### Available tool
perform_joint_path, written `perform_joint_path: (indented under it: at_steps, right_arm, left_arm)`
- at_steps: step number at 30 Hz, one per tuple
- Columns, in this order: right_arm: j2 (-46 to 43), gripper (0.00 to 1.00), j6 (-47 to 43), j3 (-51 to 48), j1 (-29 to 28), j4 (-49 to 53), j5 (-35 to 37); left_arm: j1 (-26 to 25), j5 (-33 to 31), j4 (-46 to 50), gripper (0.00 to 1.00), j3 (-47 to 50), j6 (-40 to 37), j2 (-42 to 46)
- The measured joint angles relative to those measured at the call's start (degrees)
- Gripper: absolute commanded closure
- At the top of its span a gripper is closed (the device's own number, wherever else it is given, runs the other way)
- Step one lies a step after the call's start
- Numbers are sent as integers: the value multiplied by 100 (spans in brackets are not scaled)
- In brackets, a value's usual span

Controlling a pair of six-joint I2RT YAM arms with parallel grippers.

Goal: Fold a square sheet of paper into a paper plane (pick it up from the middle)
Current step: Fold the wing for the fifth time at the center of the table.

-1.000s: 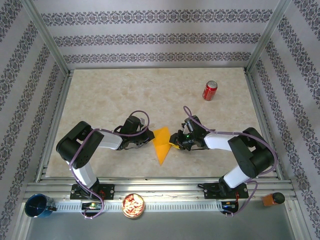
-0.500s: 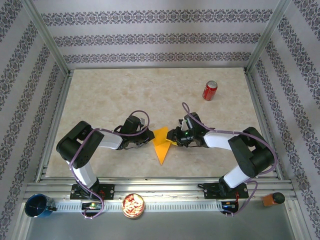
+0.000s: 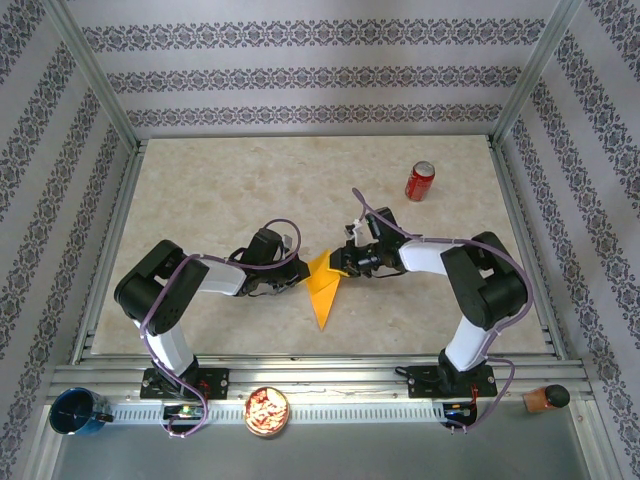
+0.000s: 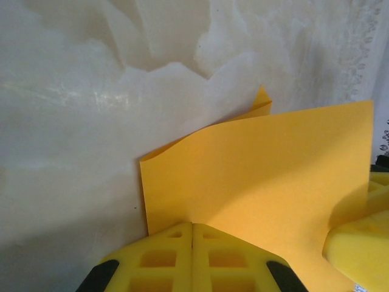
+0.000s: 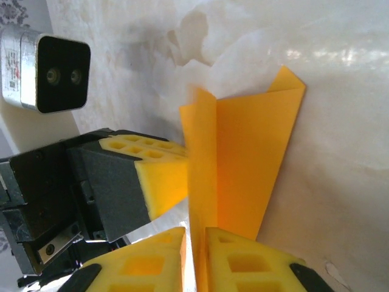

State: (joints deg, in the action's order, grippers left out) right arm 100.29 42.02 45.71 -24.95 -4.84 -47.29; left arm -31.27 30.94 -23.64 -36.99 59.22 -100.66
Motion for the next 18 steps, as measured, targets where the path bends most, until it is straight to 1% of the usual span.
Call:
perform_joint_path:
  at_steps: [1,2,4,7,9,11,13,16,18]
  right_arm:
    - [35,89,-46,39,11,37,-37]
    - [70,91,-83,66,28,52,-59]
    - [103,96,-151,74,50,101,-81]
    - [101,99,-131,70,85,142,-76]
    - [26,100,-7,20,83,131,48]
    - [-225,100,260,-179,81,48,339]
    - [-658,100,647,-527,81,-149,730]
    - [-1283,100,1270,-925,31,-306,1390]
    - [-1606,100,1733,-1121,-42,-468,1880]
  left_arm:
    - [0,2,13,94,-7,-17,0]
    - [0,11,22,91,-9,-33,0]
    - [0,20,31,89,-22,-61,4]
    - [-11,37,48,83,-44,-90,42]
    - [-20,31,63,77,-44,-136,98]
    - [-28,2,160,74,-44,-219,243]
    - [-57,-96,317,70,-44,-350,511]
    - [-184,-317,614,63,-52,-706,1043]
    - [-363,-544,946,59,-138,-1058,1375]
